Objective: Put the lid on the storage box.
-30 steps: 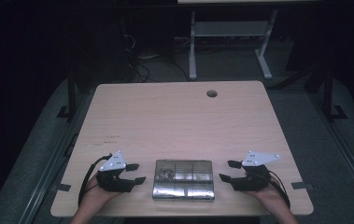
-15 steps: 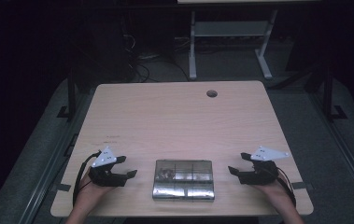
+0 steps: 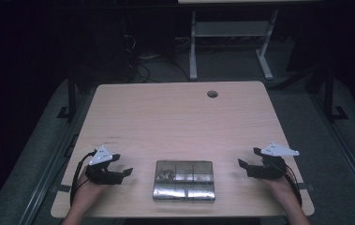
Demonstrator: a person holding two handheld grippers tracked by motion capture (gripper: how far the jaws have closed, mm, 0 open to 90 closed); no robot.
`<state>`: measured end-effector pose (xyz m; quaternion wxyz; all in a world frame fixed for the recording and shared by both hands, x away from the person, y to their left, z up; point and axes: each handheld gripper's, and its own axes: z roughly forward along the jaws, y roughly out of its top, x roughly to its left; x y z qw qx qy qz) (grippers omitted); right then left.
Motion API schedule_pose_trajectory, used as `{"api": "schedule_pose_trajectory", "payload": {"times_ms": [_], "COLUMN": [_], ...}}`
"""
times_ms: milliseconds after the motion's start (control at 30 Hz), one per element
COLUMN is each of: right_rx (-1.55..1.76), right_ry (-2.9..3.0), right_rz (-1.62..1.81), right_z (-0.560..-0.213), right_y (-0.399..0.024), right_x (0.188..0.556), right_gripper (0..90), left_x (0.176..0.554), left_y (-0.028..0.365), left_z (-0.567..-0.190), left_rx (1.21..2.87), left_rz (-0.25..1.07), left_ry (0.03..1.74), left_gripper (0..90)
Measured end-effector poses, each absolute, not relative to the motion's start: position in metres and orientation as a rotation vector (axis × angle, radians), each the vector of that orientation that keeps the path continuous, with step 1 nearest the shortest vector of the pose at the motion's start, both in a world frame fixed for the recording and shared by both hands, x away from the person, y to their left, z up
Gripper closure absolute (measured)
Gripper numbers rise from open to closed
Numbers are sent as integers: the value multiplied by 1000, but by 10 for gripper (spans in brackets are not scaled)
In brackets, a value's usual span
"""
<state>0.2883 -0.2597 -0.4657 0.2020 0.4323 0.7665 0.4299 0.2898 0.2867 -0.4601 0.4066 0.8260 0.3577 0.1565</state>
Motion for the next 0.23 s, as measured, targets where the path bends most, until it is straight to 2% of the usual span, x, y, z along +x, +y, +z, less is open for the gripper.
{"api": "schedule_pose_trajectory", "payload": {"times_ms": [233], "right_rx": [1212], "right_ry": [2127], "right_rz": [1203], "right_z": [-465], "right_y": [-260], "right_x": [288], "right_gripper": [195], "left_x": [292], "left_y": [290], "left_z": [-461], "left_rx": [2081], "left_rz": [406], "left_ry": [908], "left_gripper": [204]}}
